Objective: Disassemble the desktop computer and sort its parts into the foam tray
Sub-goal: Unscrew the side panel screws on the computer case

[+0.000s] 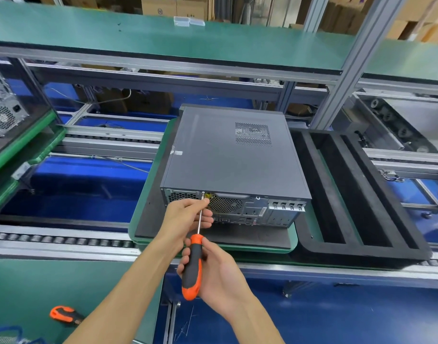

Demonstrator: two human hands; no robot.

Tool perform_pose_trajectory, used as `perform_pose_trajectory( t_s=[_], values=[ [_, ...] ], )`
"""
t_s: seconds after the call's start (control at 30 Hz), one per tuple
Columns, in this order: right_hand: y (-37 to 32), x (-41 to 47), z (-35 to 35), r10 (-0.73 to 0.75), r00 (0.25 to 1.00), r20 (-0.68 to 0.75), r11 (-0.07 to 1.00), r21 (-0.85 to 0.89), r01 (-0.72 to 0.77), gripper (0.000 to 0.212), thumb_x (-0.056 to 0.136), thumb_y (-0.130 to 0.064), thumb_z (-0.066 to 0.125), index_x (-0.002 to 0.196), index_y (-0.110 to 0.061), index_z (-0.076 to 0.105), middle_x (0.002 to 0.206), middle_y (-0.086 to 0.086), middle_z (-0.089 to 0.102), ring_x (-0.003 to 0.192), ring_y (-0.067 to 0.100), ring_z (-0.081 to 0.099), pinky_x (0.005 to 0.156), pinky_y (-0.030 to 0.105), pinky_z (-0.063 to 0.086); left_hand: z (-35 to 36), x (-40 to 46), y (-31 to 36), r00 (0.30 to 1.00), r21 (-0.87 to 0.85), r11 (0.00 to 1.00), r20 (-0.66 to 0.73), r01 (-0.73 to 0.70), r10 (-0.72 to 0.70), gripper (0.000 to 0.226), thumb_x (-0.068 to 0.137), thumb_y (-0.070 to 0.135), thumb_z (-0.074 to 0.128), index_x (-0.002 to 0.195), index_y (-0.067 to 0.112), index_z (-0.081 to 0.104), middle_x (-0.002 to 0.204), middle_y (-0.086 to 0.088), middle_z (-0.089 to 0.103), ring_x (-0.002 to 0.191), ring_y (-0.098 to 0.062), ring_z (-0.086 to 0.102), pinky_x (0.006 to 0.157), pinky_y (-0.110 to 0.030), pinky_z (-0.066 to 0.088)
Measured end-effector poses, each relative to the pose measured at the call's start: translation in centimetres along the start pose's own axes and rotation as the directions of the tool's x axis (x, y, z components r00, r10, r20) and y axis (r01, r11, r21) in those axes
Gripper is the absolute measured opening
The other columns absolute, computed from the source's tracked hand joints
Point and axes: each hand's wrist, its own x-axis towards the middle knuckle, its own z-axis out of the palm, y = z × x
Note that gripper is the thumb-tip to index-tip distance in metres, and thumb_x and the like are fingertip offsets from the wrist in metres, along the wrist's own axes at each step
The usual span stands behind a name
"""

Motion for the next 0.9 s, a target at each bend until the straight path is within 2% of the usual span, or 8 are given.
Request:
perform_pose_trajectory(
  t_s=[0.1, 0.2, 0.37, 0.43, 0.53, 0.63, 0.77, 0.9],
  values=[
    [-0.09, 0.1, -0.12, 0.008, 1.0, 0.012, 1.0, 0.001, -0.008, 0.027, 0.098, -0.022, 0.063, 0.108, 0.004, 0.066, 0.091, 0.014, 0.058, 0.076, 0.024, 0.057, 0.076, 0.036, 0.052, -0.03, 0.11, -0.06, 0.997, -0.097, 0.995, 0.073, 0.021, -0.014, 0.023, 0.098, 0.017, 0.061, 0.103, -0.004, 0.069, 0.094, -0.021, 0.075, 0.088, -0.031, 0.075, 0.065, -0.027, 0.06],
    [-0.32, 0.27, -0.32, 0.006, 1.0, 0.025, 1.0, 0.01, -0.006, 0.031, 0.096, -0.022, 0.064, 0.112, 0.005, 0.066, 0.09, 0.013, 0.058, 0.073, 0.022, 0.056, 0.073, 0.035, 0.051, 0.09, 0.21, 0.28, 0.983, -0.146, 0.986, 0.175, 0.084, -0.058, 0.029, 0.104, 0.017, 0.049, 0.109, -0.006, 0.066, 0.099, -0.024, 0.074, 0.093, -0.035, 0.074, 0.068, -0.03, 0.061],
    [-0.27, 0.52, -0.26, -0.003, 0.999, 0.037, 1.0, 0.023, 0.002, 0.033, 0.095, -0.02, 0.066, 0.115, 0.007, 0.067, 0.089, 0.014, 0.058, 0.074, 0.022, 0.057, 0.073, 0.035, 0.052, -0.07, 0.2, -0.01, 0.999, -0.055, 0.998, 0.041, 0.021, -0.019, 0.025, 0.089, 0.023, 0.074, 0.097, -0.001, 0.071, 0.089, -0.02, 0.075, 0.082, -0.032, 0.075, 0.061, -0.028, 0.059],
    [-0.23, 0.52, -0.14, 0.0, 0.999, 0.047, 1.0, 0.02, -0.001, 0.033, 0.095, -0.019, 0.066, 0.114, 0.007, 0.066, 0.091, 0.015, 0.057, 0.076, 0.024, 0.056, 0.076, 0.036, 0.052, -0.26, 0.23, -0.15, 1.0, -0.089, 0.996, 0.026, 0.003, -0.001, 0.022, 0.09, 0.017, 0.072, 0.099, -0.003, 0.07, 0.09, -0.02, 0.076, 0.084, -0.032, 0.075, 0.063, -0.027, 0.06],
    [-0.19, 0.48, -0.11, 0.007, 0.999, 0.049, 1.0, 0.009, -0.007, 0.029, 0.095, -0.017, 0.066, 0.11, 0.007, 0.067, 0.091, 0.015, 0.057, 0.076, 0.024, 0.056, 0.077, 0.036, 0.05, -0.43, 0.33, -0.15, 0.994, -0.184, 0.982, 0.104, 0.045, -0.026, 0.024, 0.097, 0.014, 0.062, 0.107, -0.008, 0.065, 0.097, -0.024, 0.074, 0.092, -0.035, 0.074, 0.068, -0.03, 0.061],
    [-0.1, 0.52, -0.19, 0.005, 0.999, 0.04, 1.0, 0.003, -0.005, 0.027, 0.095, -0.013, 0.065, 0.112, 0.008, 0.069, 0.09, 0.014, 0.057, 0.074, 0.023, 0.056, 0.075, 0.036, 0.051, -0.51, 0.27, 0.19, 0.987, -0.129, 0.989, 0.152, 0.076, -0.056, 0.028, 0.1, 0.019, 0.056, 0.11, -0.005, 0.065, 0.098, -0.023, 0.074, 0.093, -0.036, 0.074, 0.071, -0.035, 0.062],
    [-0.06, 0.75, -0.2, 0.006, 1.0, 0.022, 1.0, -0.003, -0.006, 0.028, 0.096, -0.014, 0.064, 0.115, 0.006, 0.07, 0.09, 0.013, 0.059, 0.074, 0.023, 0.057, 0.074, 0.036, 0.052, -0.33, 0.1, 0.28, 0.999, -0.001, 1.0, 0.049, -0.01, 0.01, 0.025, 0.091, 0.02, 0.071, 0.1, -0.003, 0.069, 0.087, -0.021, 0.075, 0.08, -0.034, 0.075, 0.064, -0.032, 0.062],
    [-0.08, 0.76, -0.25, 0.007, 1.0, 0.002, 1.0, -0.012, -0.007, 0.028, 0.096, -0.014, 0.063, 0.117, 0.004, 0.068, 0.089, 0.012, 0.058, 0.072, 0.022, 0.057, 0.074, 0.036, 0.05, -0.34, 0.2, 0.05, 0.996, -0.059, 0.998, 0.091, -0.014, 0.02, 0.021, 0.099, 0.013, 0.058, 0.104, -0.005, 0.067, 0.092, -0.02, 0.076, 0.088, -0.034, 0.075, 0.07, -0.033, 0.062]
  ],
)
